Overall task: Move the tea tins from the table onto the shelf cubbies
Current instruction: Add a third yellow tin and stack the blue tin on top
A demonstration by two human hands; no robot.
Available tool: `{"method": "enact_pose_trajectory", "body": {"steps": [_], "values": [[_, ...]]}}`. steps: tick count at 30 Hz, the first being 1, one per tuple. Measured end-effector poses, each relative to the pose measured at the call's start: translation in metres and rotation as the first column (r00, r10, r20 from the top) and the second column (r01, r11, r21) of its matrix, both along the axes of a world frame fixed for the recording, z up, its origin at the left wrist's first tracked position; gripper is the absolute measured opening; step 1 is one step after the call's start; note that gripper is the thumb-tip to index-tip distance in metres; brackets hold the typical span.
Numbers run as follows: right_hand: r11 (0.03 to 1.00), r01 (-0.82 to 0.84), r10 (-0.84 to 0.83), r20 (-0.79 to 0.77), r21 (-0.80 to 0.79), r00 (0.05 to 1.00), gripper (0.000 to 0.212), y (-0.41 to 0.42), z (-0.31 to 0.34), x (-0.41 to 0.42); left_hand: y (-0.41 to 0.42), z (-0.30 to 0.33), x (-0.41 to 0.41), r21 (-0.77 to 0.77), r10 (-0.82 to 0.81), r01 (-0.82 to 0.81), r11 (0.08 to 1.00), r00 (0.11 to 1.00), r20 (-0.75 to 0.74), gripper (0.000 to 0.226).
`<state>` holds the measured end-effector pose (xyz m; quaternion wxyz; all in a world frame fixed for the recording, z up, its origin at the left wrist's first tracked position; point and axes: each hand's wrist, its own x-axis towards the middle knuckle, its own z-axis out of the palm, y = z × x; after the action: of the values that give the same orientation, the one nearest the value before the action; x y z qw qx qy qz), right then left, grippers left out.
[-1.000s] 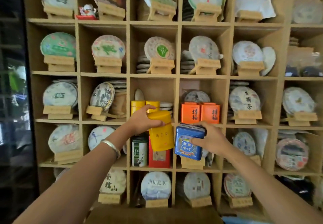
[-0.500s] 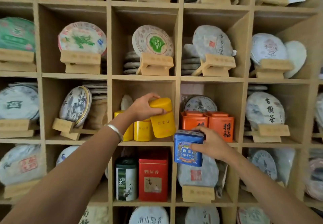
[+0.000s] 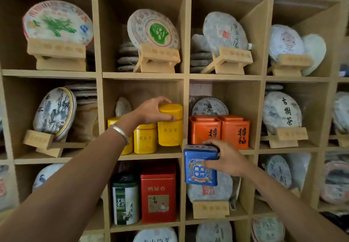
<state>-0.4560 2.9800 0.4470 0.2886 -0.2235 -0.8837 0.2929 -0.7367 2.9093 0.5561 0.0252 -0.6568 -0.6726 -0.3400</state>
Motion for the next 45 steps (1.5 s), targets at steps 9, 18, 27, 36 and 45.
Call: {"method": "enact_pose_trajectory", "body": {"steps": [9,18,27,36,45], "values": [[1.000,-0.016,0.016,0.006,0.002,1.000,0.048,0.001,-0.003,-0.017,0.016,-0.005,-0.008,-0.115,0.029,-0.038,0.993,0.996,-0.082,0.070],[1.000,-0.010,0.010,-0.006,-0.025,1.000,0.048,0.009,-0.008,-0.024,0.029,-0.009,-0.015,-0.150,0.021,-0.032,0.988,0.997,-0.077,0.074],[0.999,-0.029,0.028,-0.018,-0.028,0.999,0.050,0.013,-0.012,-0.034,0.038,-0.009,-0.023,-0.278,0.015,-0.054,0.959,0.990,-0.140,0.091],[1.000,-0.016,0.016,-0.002,-0.013,1.000,0.049,0.012,-0.010,-0.039,0.042,-0.005,-0.020,-0.373,0.044,-0.109,0.922,0.983,-0.180,0.093],[1.000,-0.015,0.014,-0.016,-0.018,1.000,0.049,0.014,-0.007,-0.041,0.036,-0.007,-0.020,-0.297,0.043,-0.116,0.948,0.969,-0.242,0.098]]}}
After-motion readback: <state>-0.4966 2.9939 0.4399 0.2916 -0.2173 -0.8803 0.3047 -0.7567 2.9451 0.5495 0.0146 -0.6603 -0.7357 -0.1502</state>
